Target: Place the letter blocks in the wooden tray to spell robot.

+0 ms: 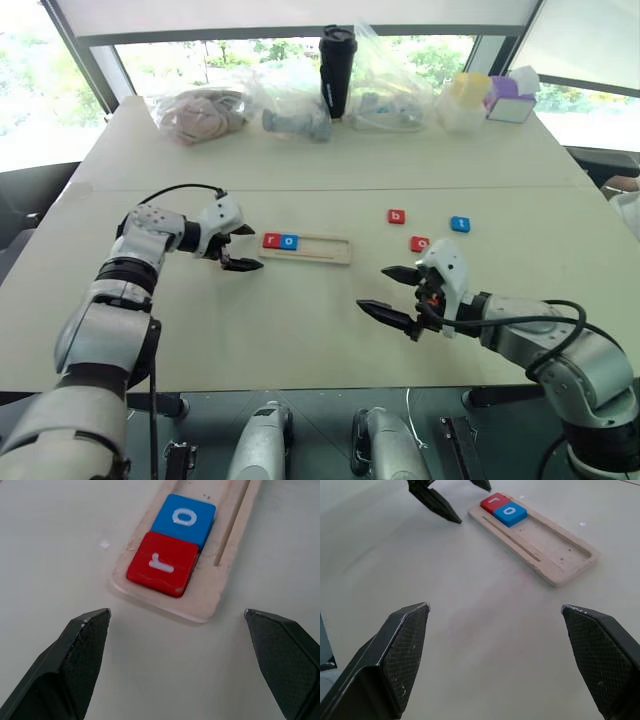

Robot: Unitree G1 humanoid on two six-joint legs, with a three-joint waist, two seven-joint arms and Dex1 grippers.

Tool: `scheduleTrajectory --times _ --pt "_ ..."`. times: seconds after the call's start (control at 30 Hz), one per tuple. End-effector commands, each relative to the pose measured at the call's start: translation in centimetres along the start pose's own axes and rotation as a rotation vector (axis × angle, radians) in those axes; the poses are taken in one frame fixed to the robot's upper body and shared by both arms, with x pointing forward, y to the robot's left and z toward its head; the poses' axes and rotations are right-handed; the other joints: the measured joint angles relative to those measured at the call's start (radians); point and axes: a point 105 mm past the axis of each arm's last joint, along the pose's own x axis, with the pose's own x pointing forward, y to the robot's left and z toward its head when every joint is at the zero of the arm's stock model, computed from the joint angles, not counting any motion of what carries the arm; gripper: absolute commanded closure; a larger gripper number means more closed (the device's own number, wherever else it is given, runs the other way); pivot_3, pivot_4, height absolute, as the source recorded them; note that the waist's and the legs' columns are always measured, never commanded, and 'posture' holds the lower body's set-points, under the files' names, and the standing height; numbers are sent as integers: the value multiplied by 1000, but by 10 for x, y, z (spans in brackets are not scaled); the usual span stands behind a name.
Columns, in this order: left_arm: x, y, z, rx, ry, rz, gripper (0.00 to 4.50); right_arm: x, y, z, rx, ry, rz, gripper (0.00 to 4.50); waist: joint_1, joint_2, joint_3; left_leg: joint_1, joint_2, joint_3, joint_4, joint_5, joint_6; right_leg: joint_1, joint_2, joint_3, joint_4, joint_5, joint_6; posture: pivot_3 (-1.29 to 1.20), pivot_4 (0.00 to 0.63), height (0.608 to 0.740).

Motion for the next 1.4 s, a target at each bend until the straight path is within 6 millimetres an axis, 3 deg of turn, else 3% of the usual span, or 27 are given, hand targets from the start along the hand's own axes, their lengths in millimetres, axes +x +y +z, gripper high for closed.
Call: scheduleTrajectory --times 0.03,0.27,0.37,0.63,0.8,0.93,1.07,1.3,1.4 --pt "3 1 5 51 32 -20 0 -5 6 9 -24 -45 -19 136 1 0 0 0 0 0 0 0 0 0 0 0 0 0 0 0 150 740" --pt "28 -5 6 49 82 -29 0 -11 9 4 3 -50 -75 136 5 -2 -2 2 0 -1 3 0 0 3 -2 0 -1 -2 2 0 150 740" --pt "34 -14 0 59 103 -84 770 -12 8 4 2 -50 -88 0 6 -2 -3 2 0 -1 3 0 0 4 -3 0 -1 -2 1 0 150 740" --pt "39 -25 -1 68 78 -147 4306 -10 1 7 -12 -43 -87 0 4 -2 -7 3 1 -1 3 1 1 6 -3 0 -1 -2 0 0 150 740" --pt "41 -29 9 67 5 -178 4306 -10 -4 7 -15 -34 -86 0 4 -2 -7 3 1 -1 3 1 1 5 -3 0 -1 -2 0 0 150 740" --pt "36 -27 2 69 31 -160 4306 -9 -6 6 -17 -25 -78 0 3 -2 -7 3 0 -1 3 0 3 5 -4 0 -2 0 -1 0 150 740" --pt "25 -21 0 37 41 -150 3103 -7 -6 5 -20 -20 -71 0 0 -2 -7 3 0 -1 3 0 3 5 -3 0 -2 0 -1 0 150 740" --pt "16 -4 21 81 17 -90 19 -5 -6 3 -14 -25 -75 0 -1 -3 -6 2 0 0 3 0 3 4 -2 0 -1 -1 2 0 150 740" --pt "24 4 31 127 16 -15 19 -6 -5 2 -7 -30 -86 0 2 -3 -6 2 0 0 3 0 3 4 -2 0 -1 -1 2 0 150 740"
